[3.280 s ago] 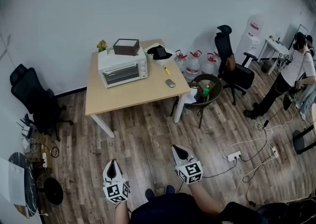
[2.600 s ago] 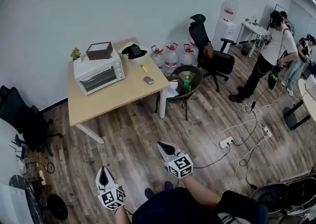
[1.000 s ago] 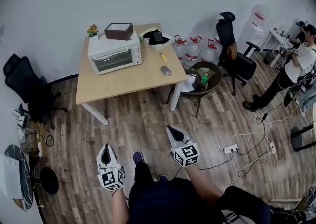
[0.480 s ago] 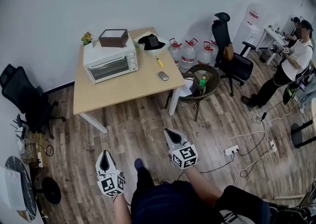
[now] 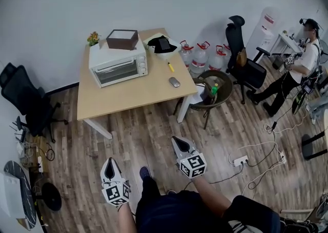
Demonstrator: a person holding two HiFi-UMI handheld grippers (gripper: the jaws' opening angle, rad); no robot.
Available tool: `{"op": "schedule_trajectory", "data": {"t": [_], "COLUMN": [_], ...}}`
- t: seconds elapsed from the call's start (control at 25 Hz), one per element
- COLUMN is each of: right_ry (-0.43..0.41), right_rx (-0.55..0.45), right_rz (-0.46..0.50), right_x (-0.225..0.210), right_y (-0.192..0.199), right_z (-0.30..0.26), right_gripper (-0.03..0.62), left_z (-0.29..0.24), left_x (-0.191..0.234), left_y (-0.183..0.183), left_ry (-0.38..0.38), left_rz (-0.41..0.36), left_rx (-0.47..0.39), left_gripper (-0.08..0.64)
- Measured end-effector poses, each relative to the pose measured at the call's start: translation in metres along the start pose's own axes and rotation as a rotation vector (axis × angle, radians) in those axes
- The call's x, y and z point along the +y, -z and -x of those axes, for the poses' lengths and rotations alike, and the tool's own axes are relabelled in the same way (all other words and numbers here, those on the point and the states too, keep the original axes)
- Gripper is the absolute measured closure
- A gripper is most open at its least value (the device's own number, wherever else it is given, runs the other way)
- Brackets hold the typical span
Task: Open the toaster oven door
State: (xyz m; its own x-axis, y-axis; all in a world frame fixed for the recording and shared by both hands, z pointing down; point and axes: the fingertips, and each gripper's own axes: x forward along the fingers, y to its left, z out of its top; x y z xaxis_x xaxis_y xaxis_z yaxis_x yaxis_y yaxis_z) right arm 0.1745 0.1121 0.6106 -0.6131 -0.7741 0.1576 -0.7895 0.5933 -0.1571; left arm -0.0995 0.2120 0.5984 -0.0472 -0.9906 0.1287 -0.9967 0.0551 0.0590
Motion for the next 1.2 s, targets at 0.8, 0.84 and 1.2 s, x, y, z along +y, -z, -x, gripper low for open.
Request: {"op": "schedule_trajectory", "data": {"t": [0.8,0.84,1.2], "right_ry": [0.046,0.050,0.091], "right_rx": [-0.005,-0.007,-0.029], "right_rz": [0.004,0.005,0.023], "right_x": [-0.003,-0.003,-0.004], "right_y": [-0.034,-0.036,-0.047], "right_z": [-0.111,-0.116,-0.167], "right_gripper": [0.577,0.577,0.577], "left_z": [-0.105,-0.111,-0.161], "left_x": [0.058,0.061,0.096], "left_y": [-0.030,-0.031,-0.045], "left_ry": [0.049,0.053,0.084], "left_rz": [-0.004,-0.005,-0.033], "left_rx": [0.001,0.000,-0.014], "left_gripper": [0.557,0.557,0.557]}}
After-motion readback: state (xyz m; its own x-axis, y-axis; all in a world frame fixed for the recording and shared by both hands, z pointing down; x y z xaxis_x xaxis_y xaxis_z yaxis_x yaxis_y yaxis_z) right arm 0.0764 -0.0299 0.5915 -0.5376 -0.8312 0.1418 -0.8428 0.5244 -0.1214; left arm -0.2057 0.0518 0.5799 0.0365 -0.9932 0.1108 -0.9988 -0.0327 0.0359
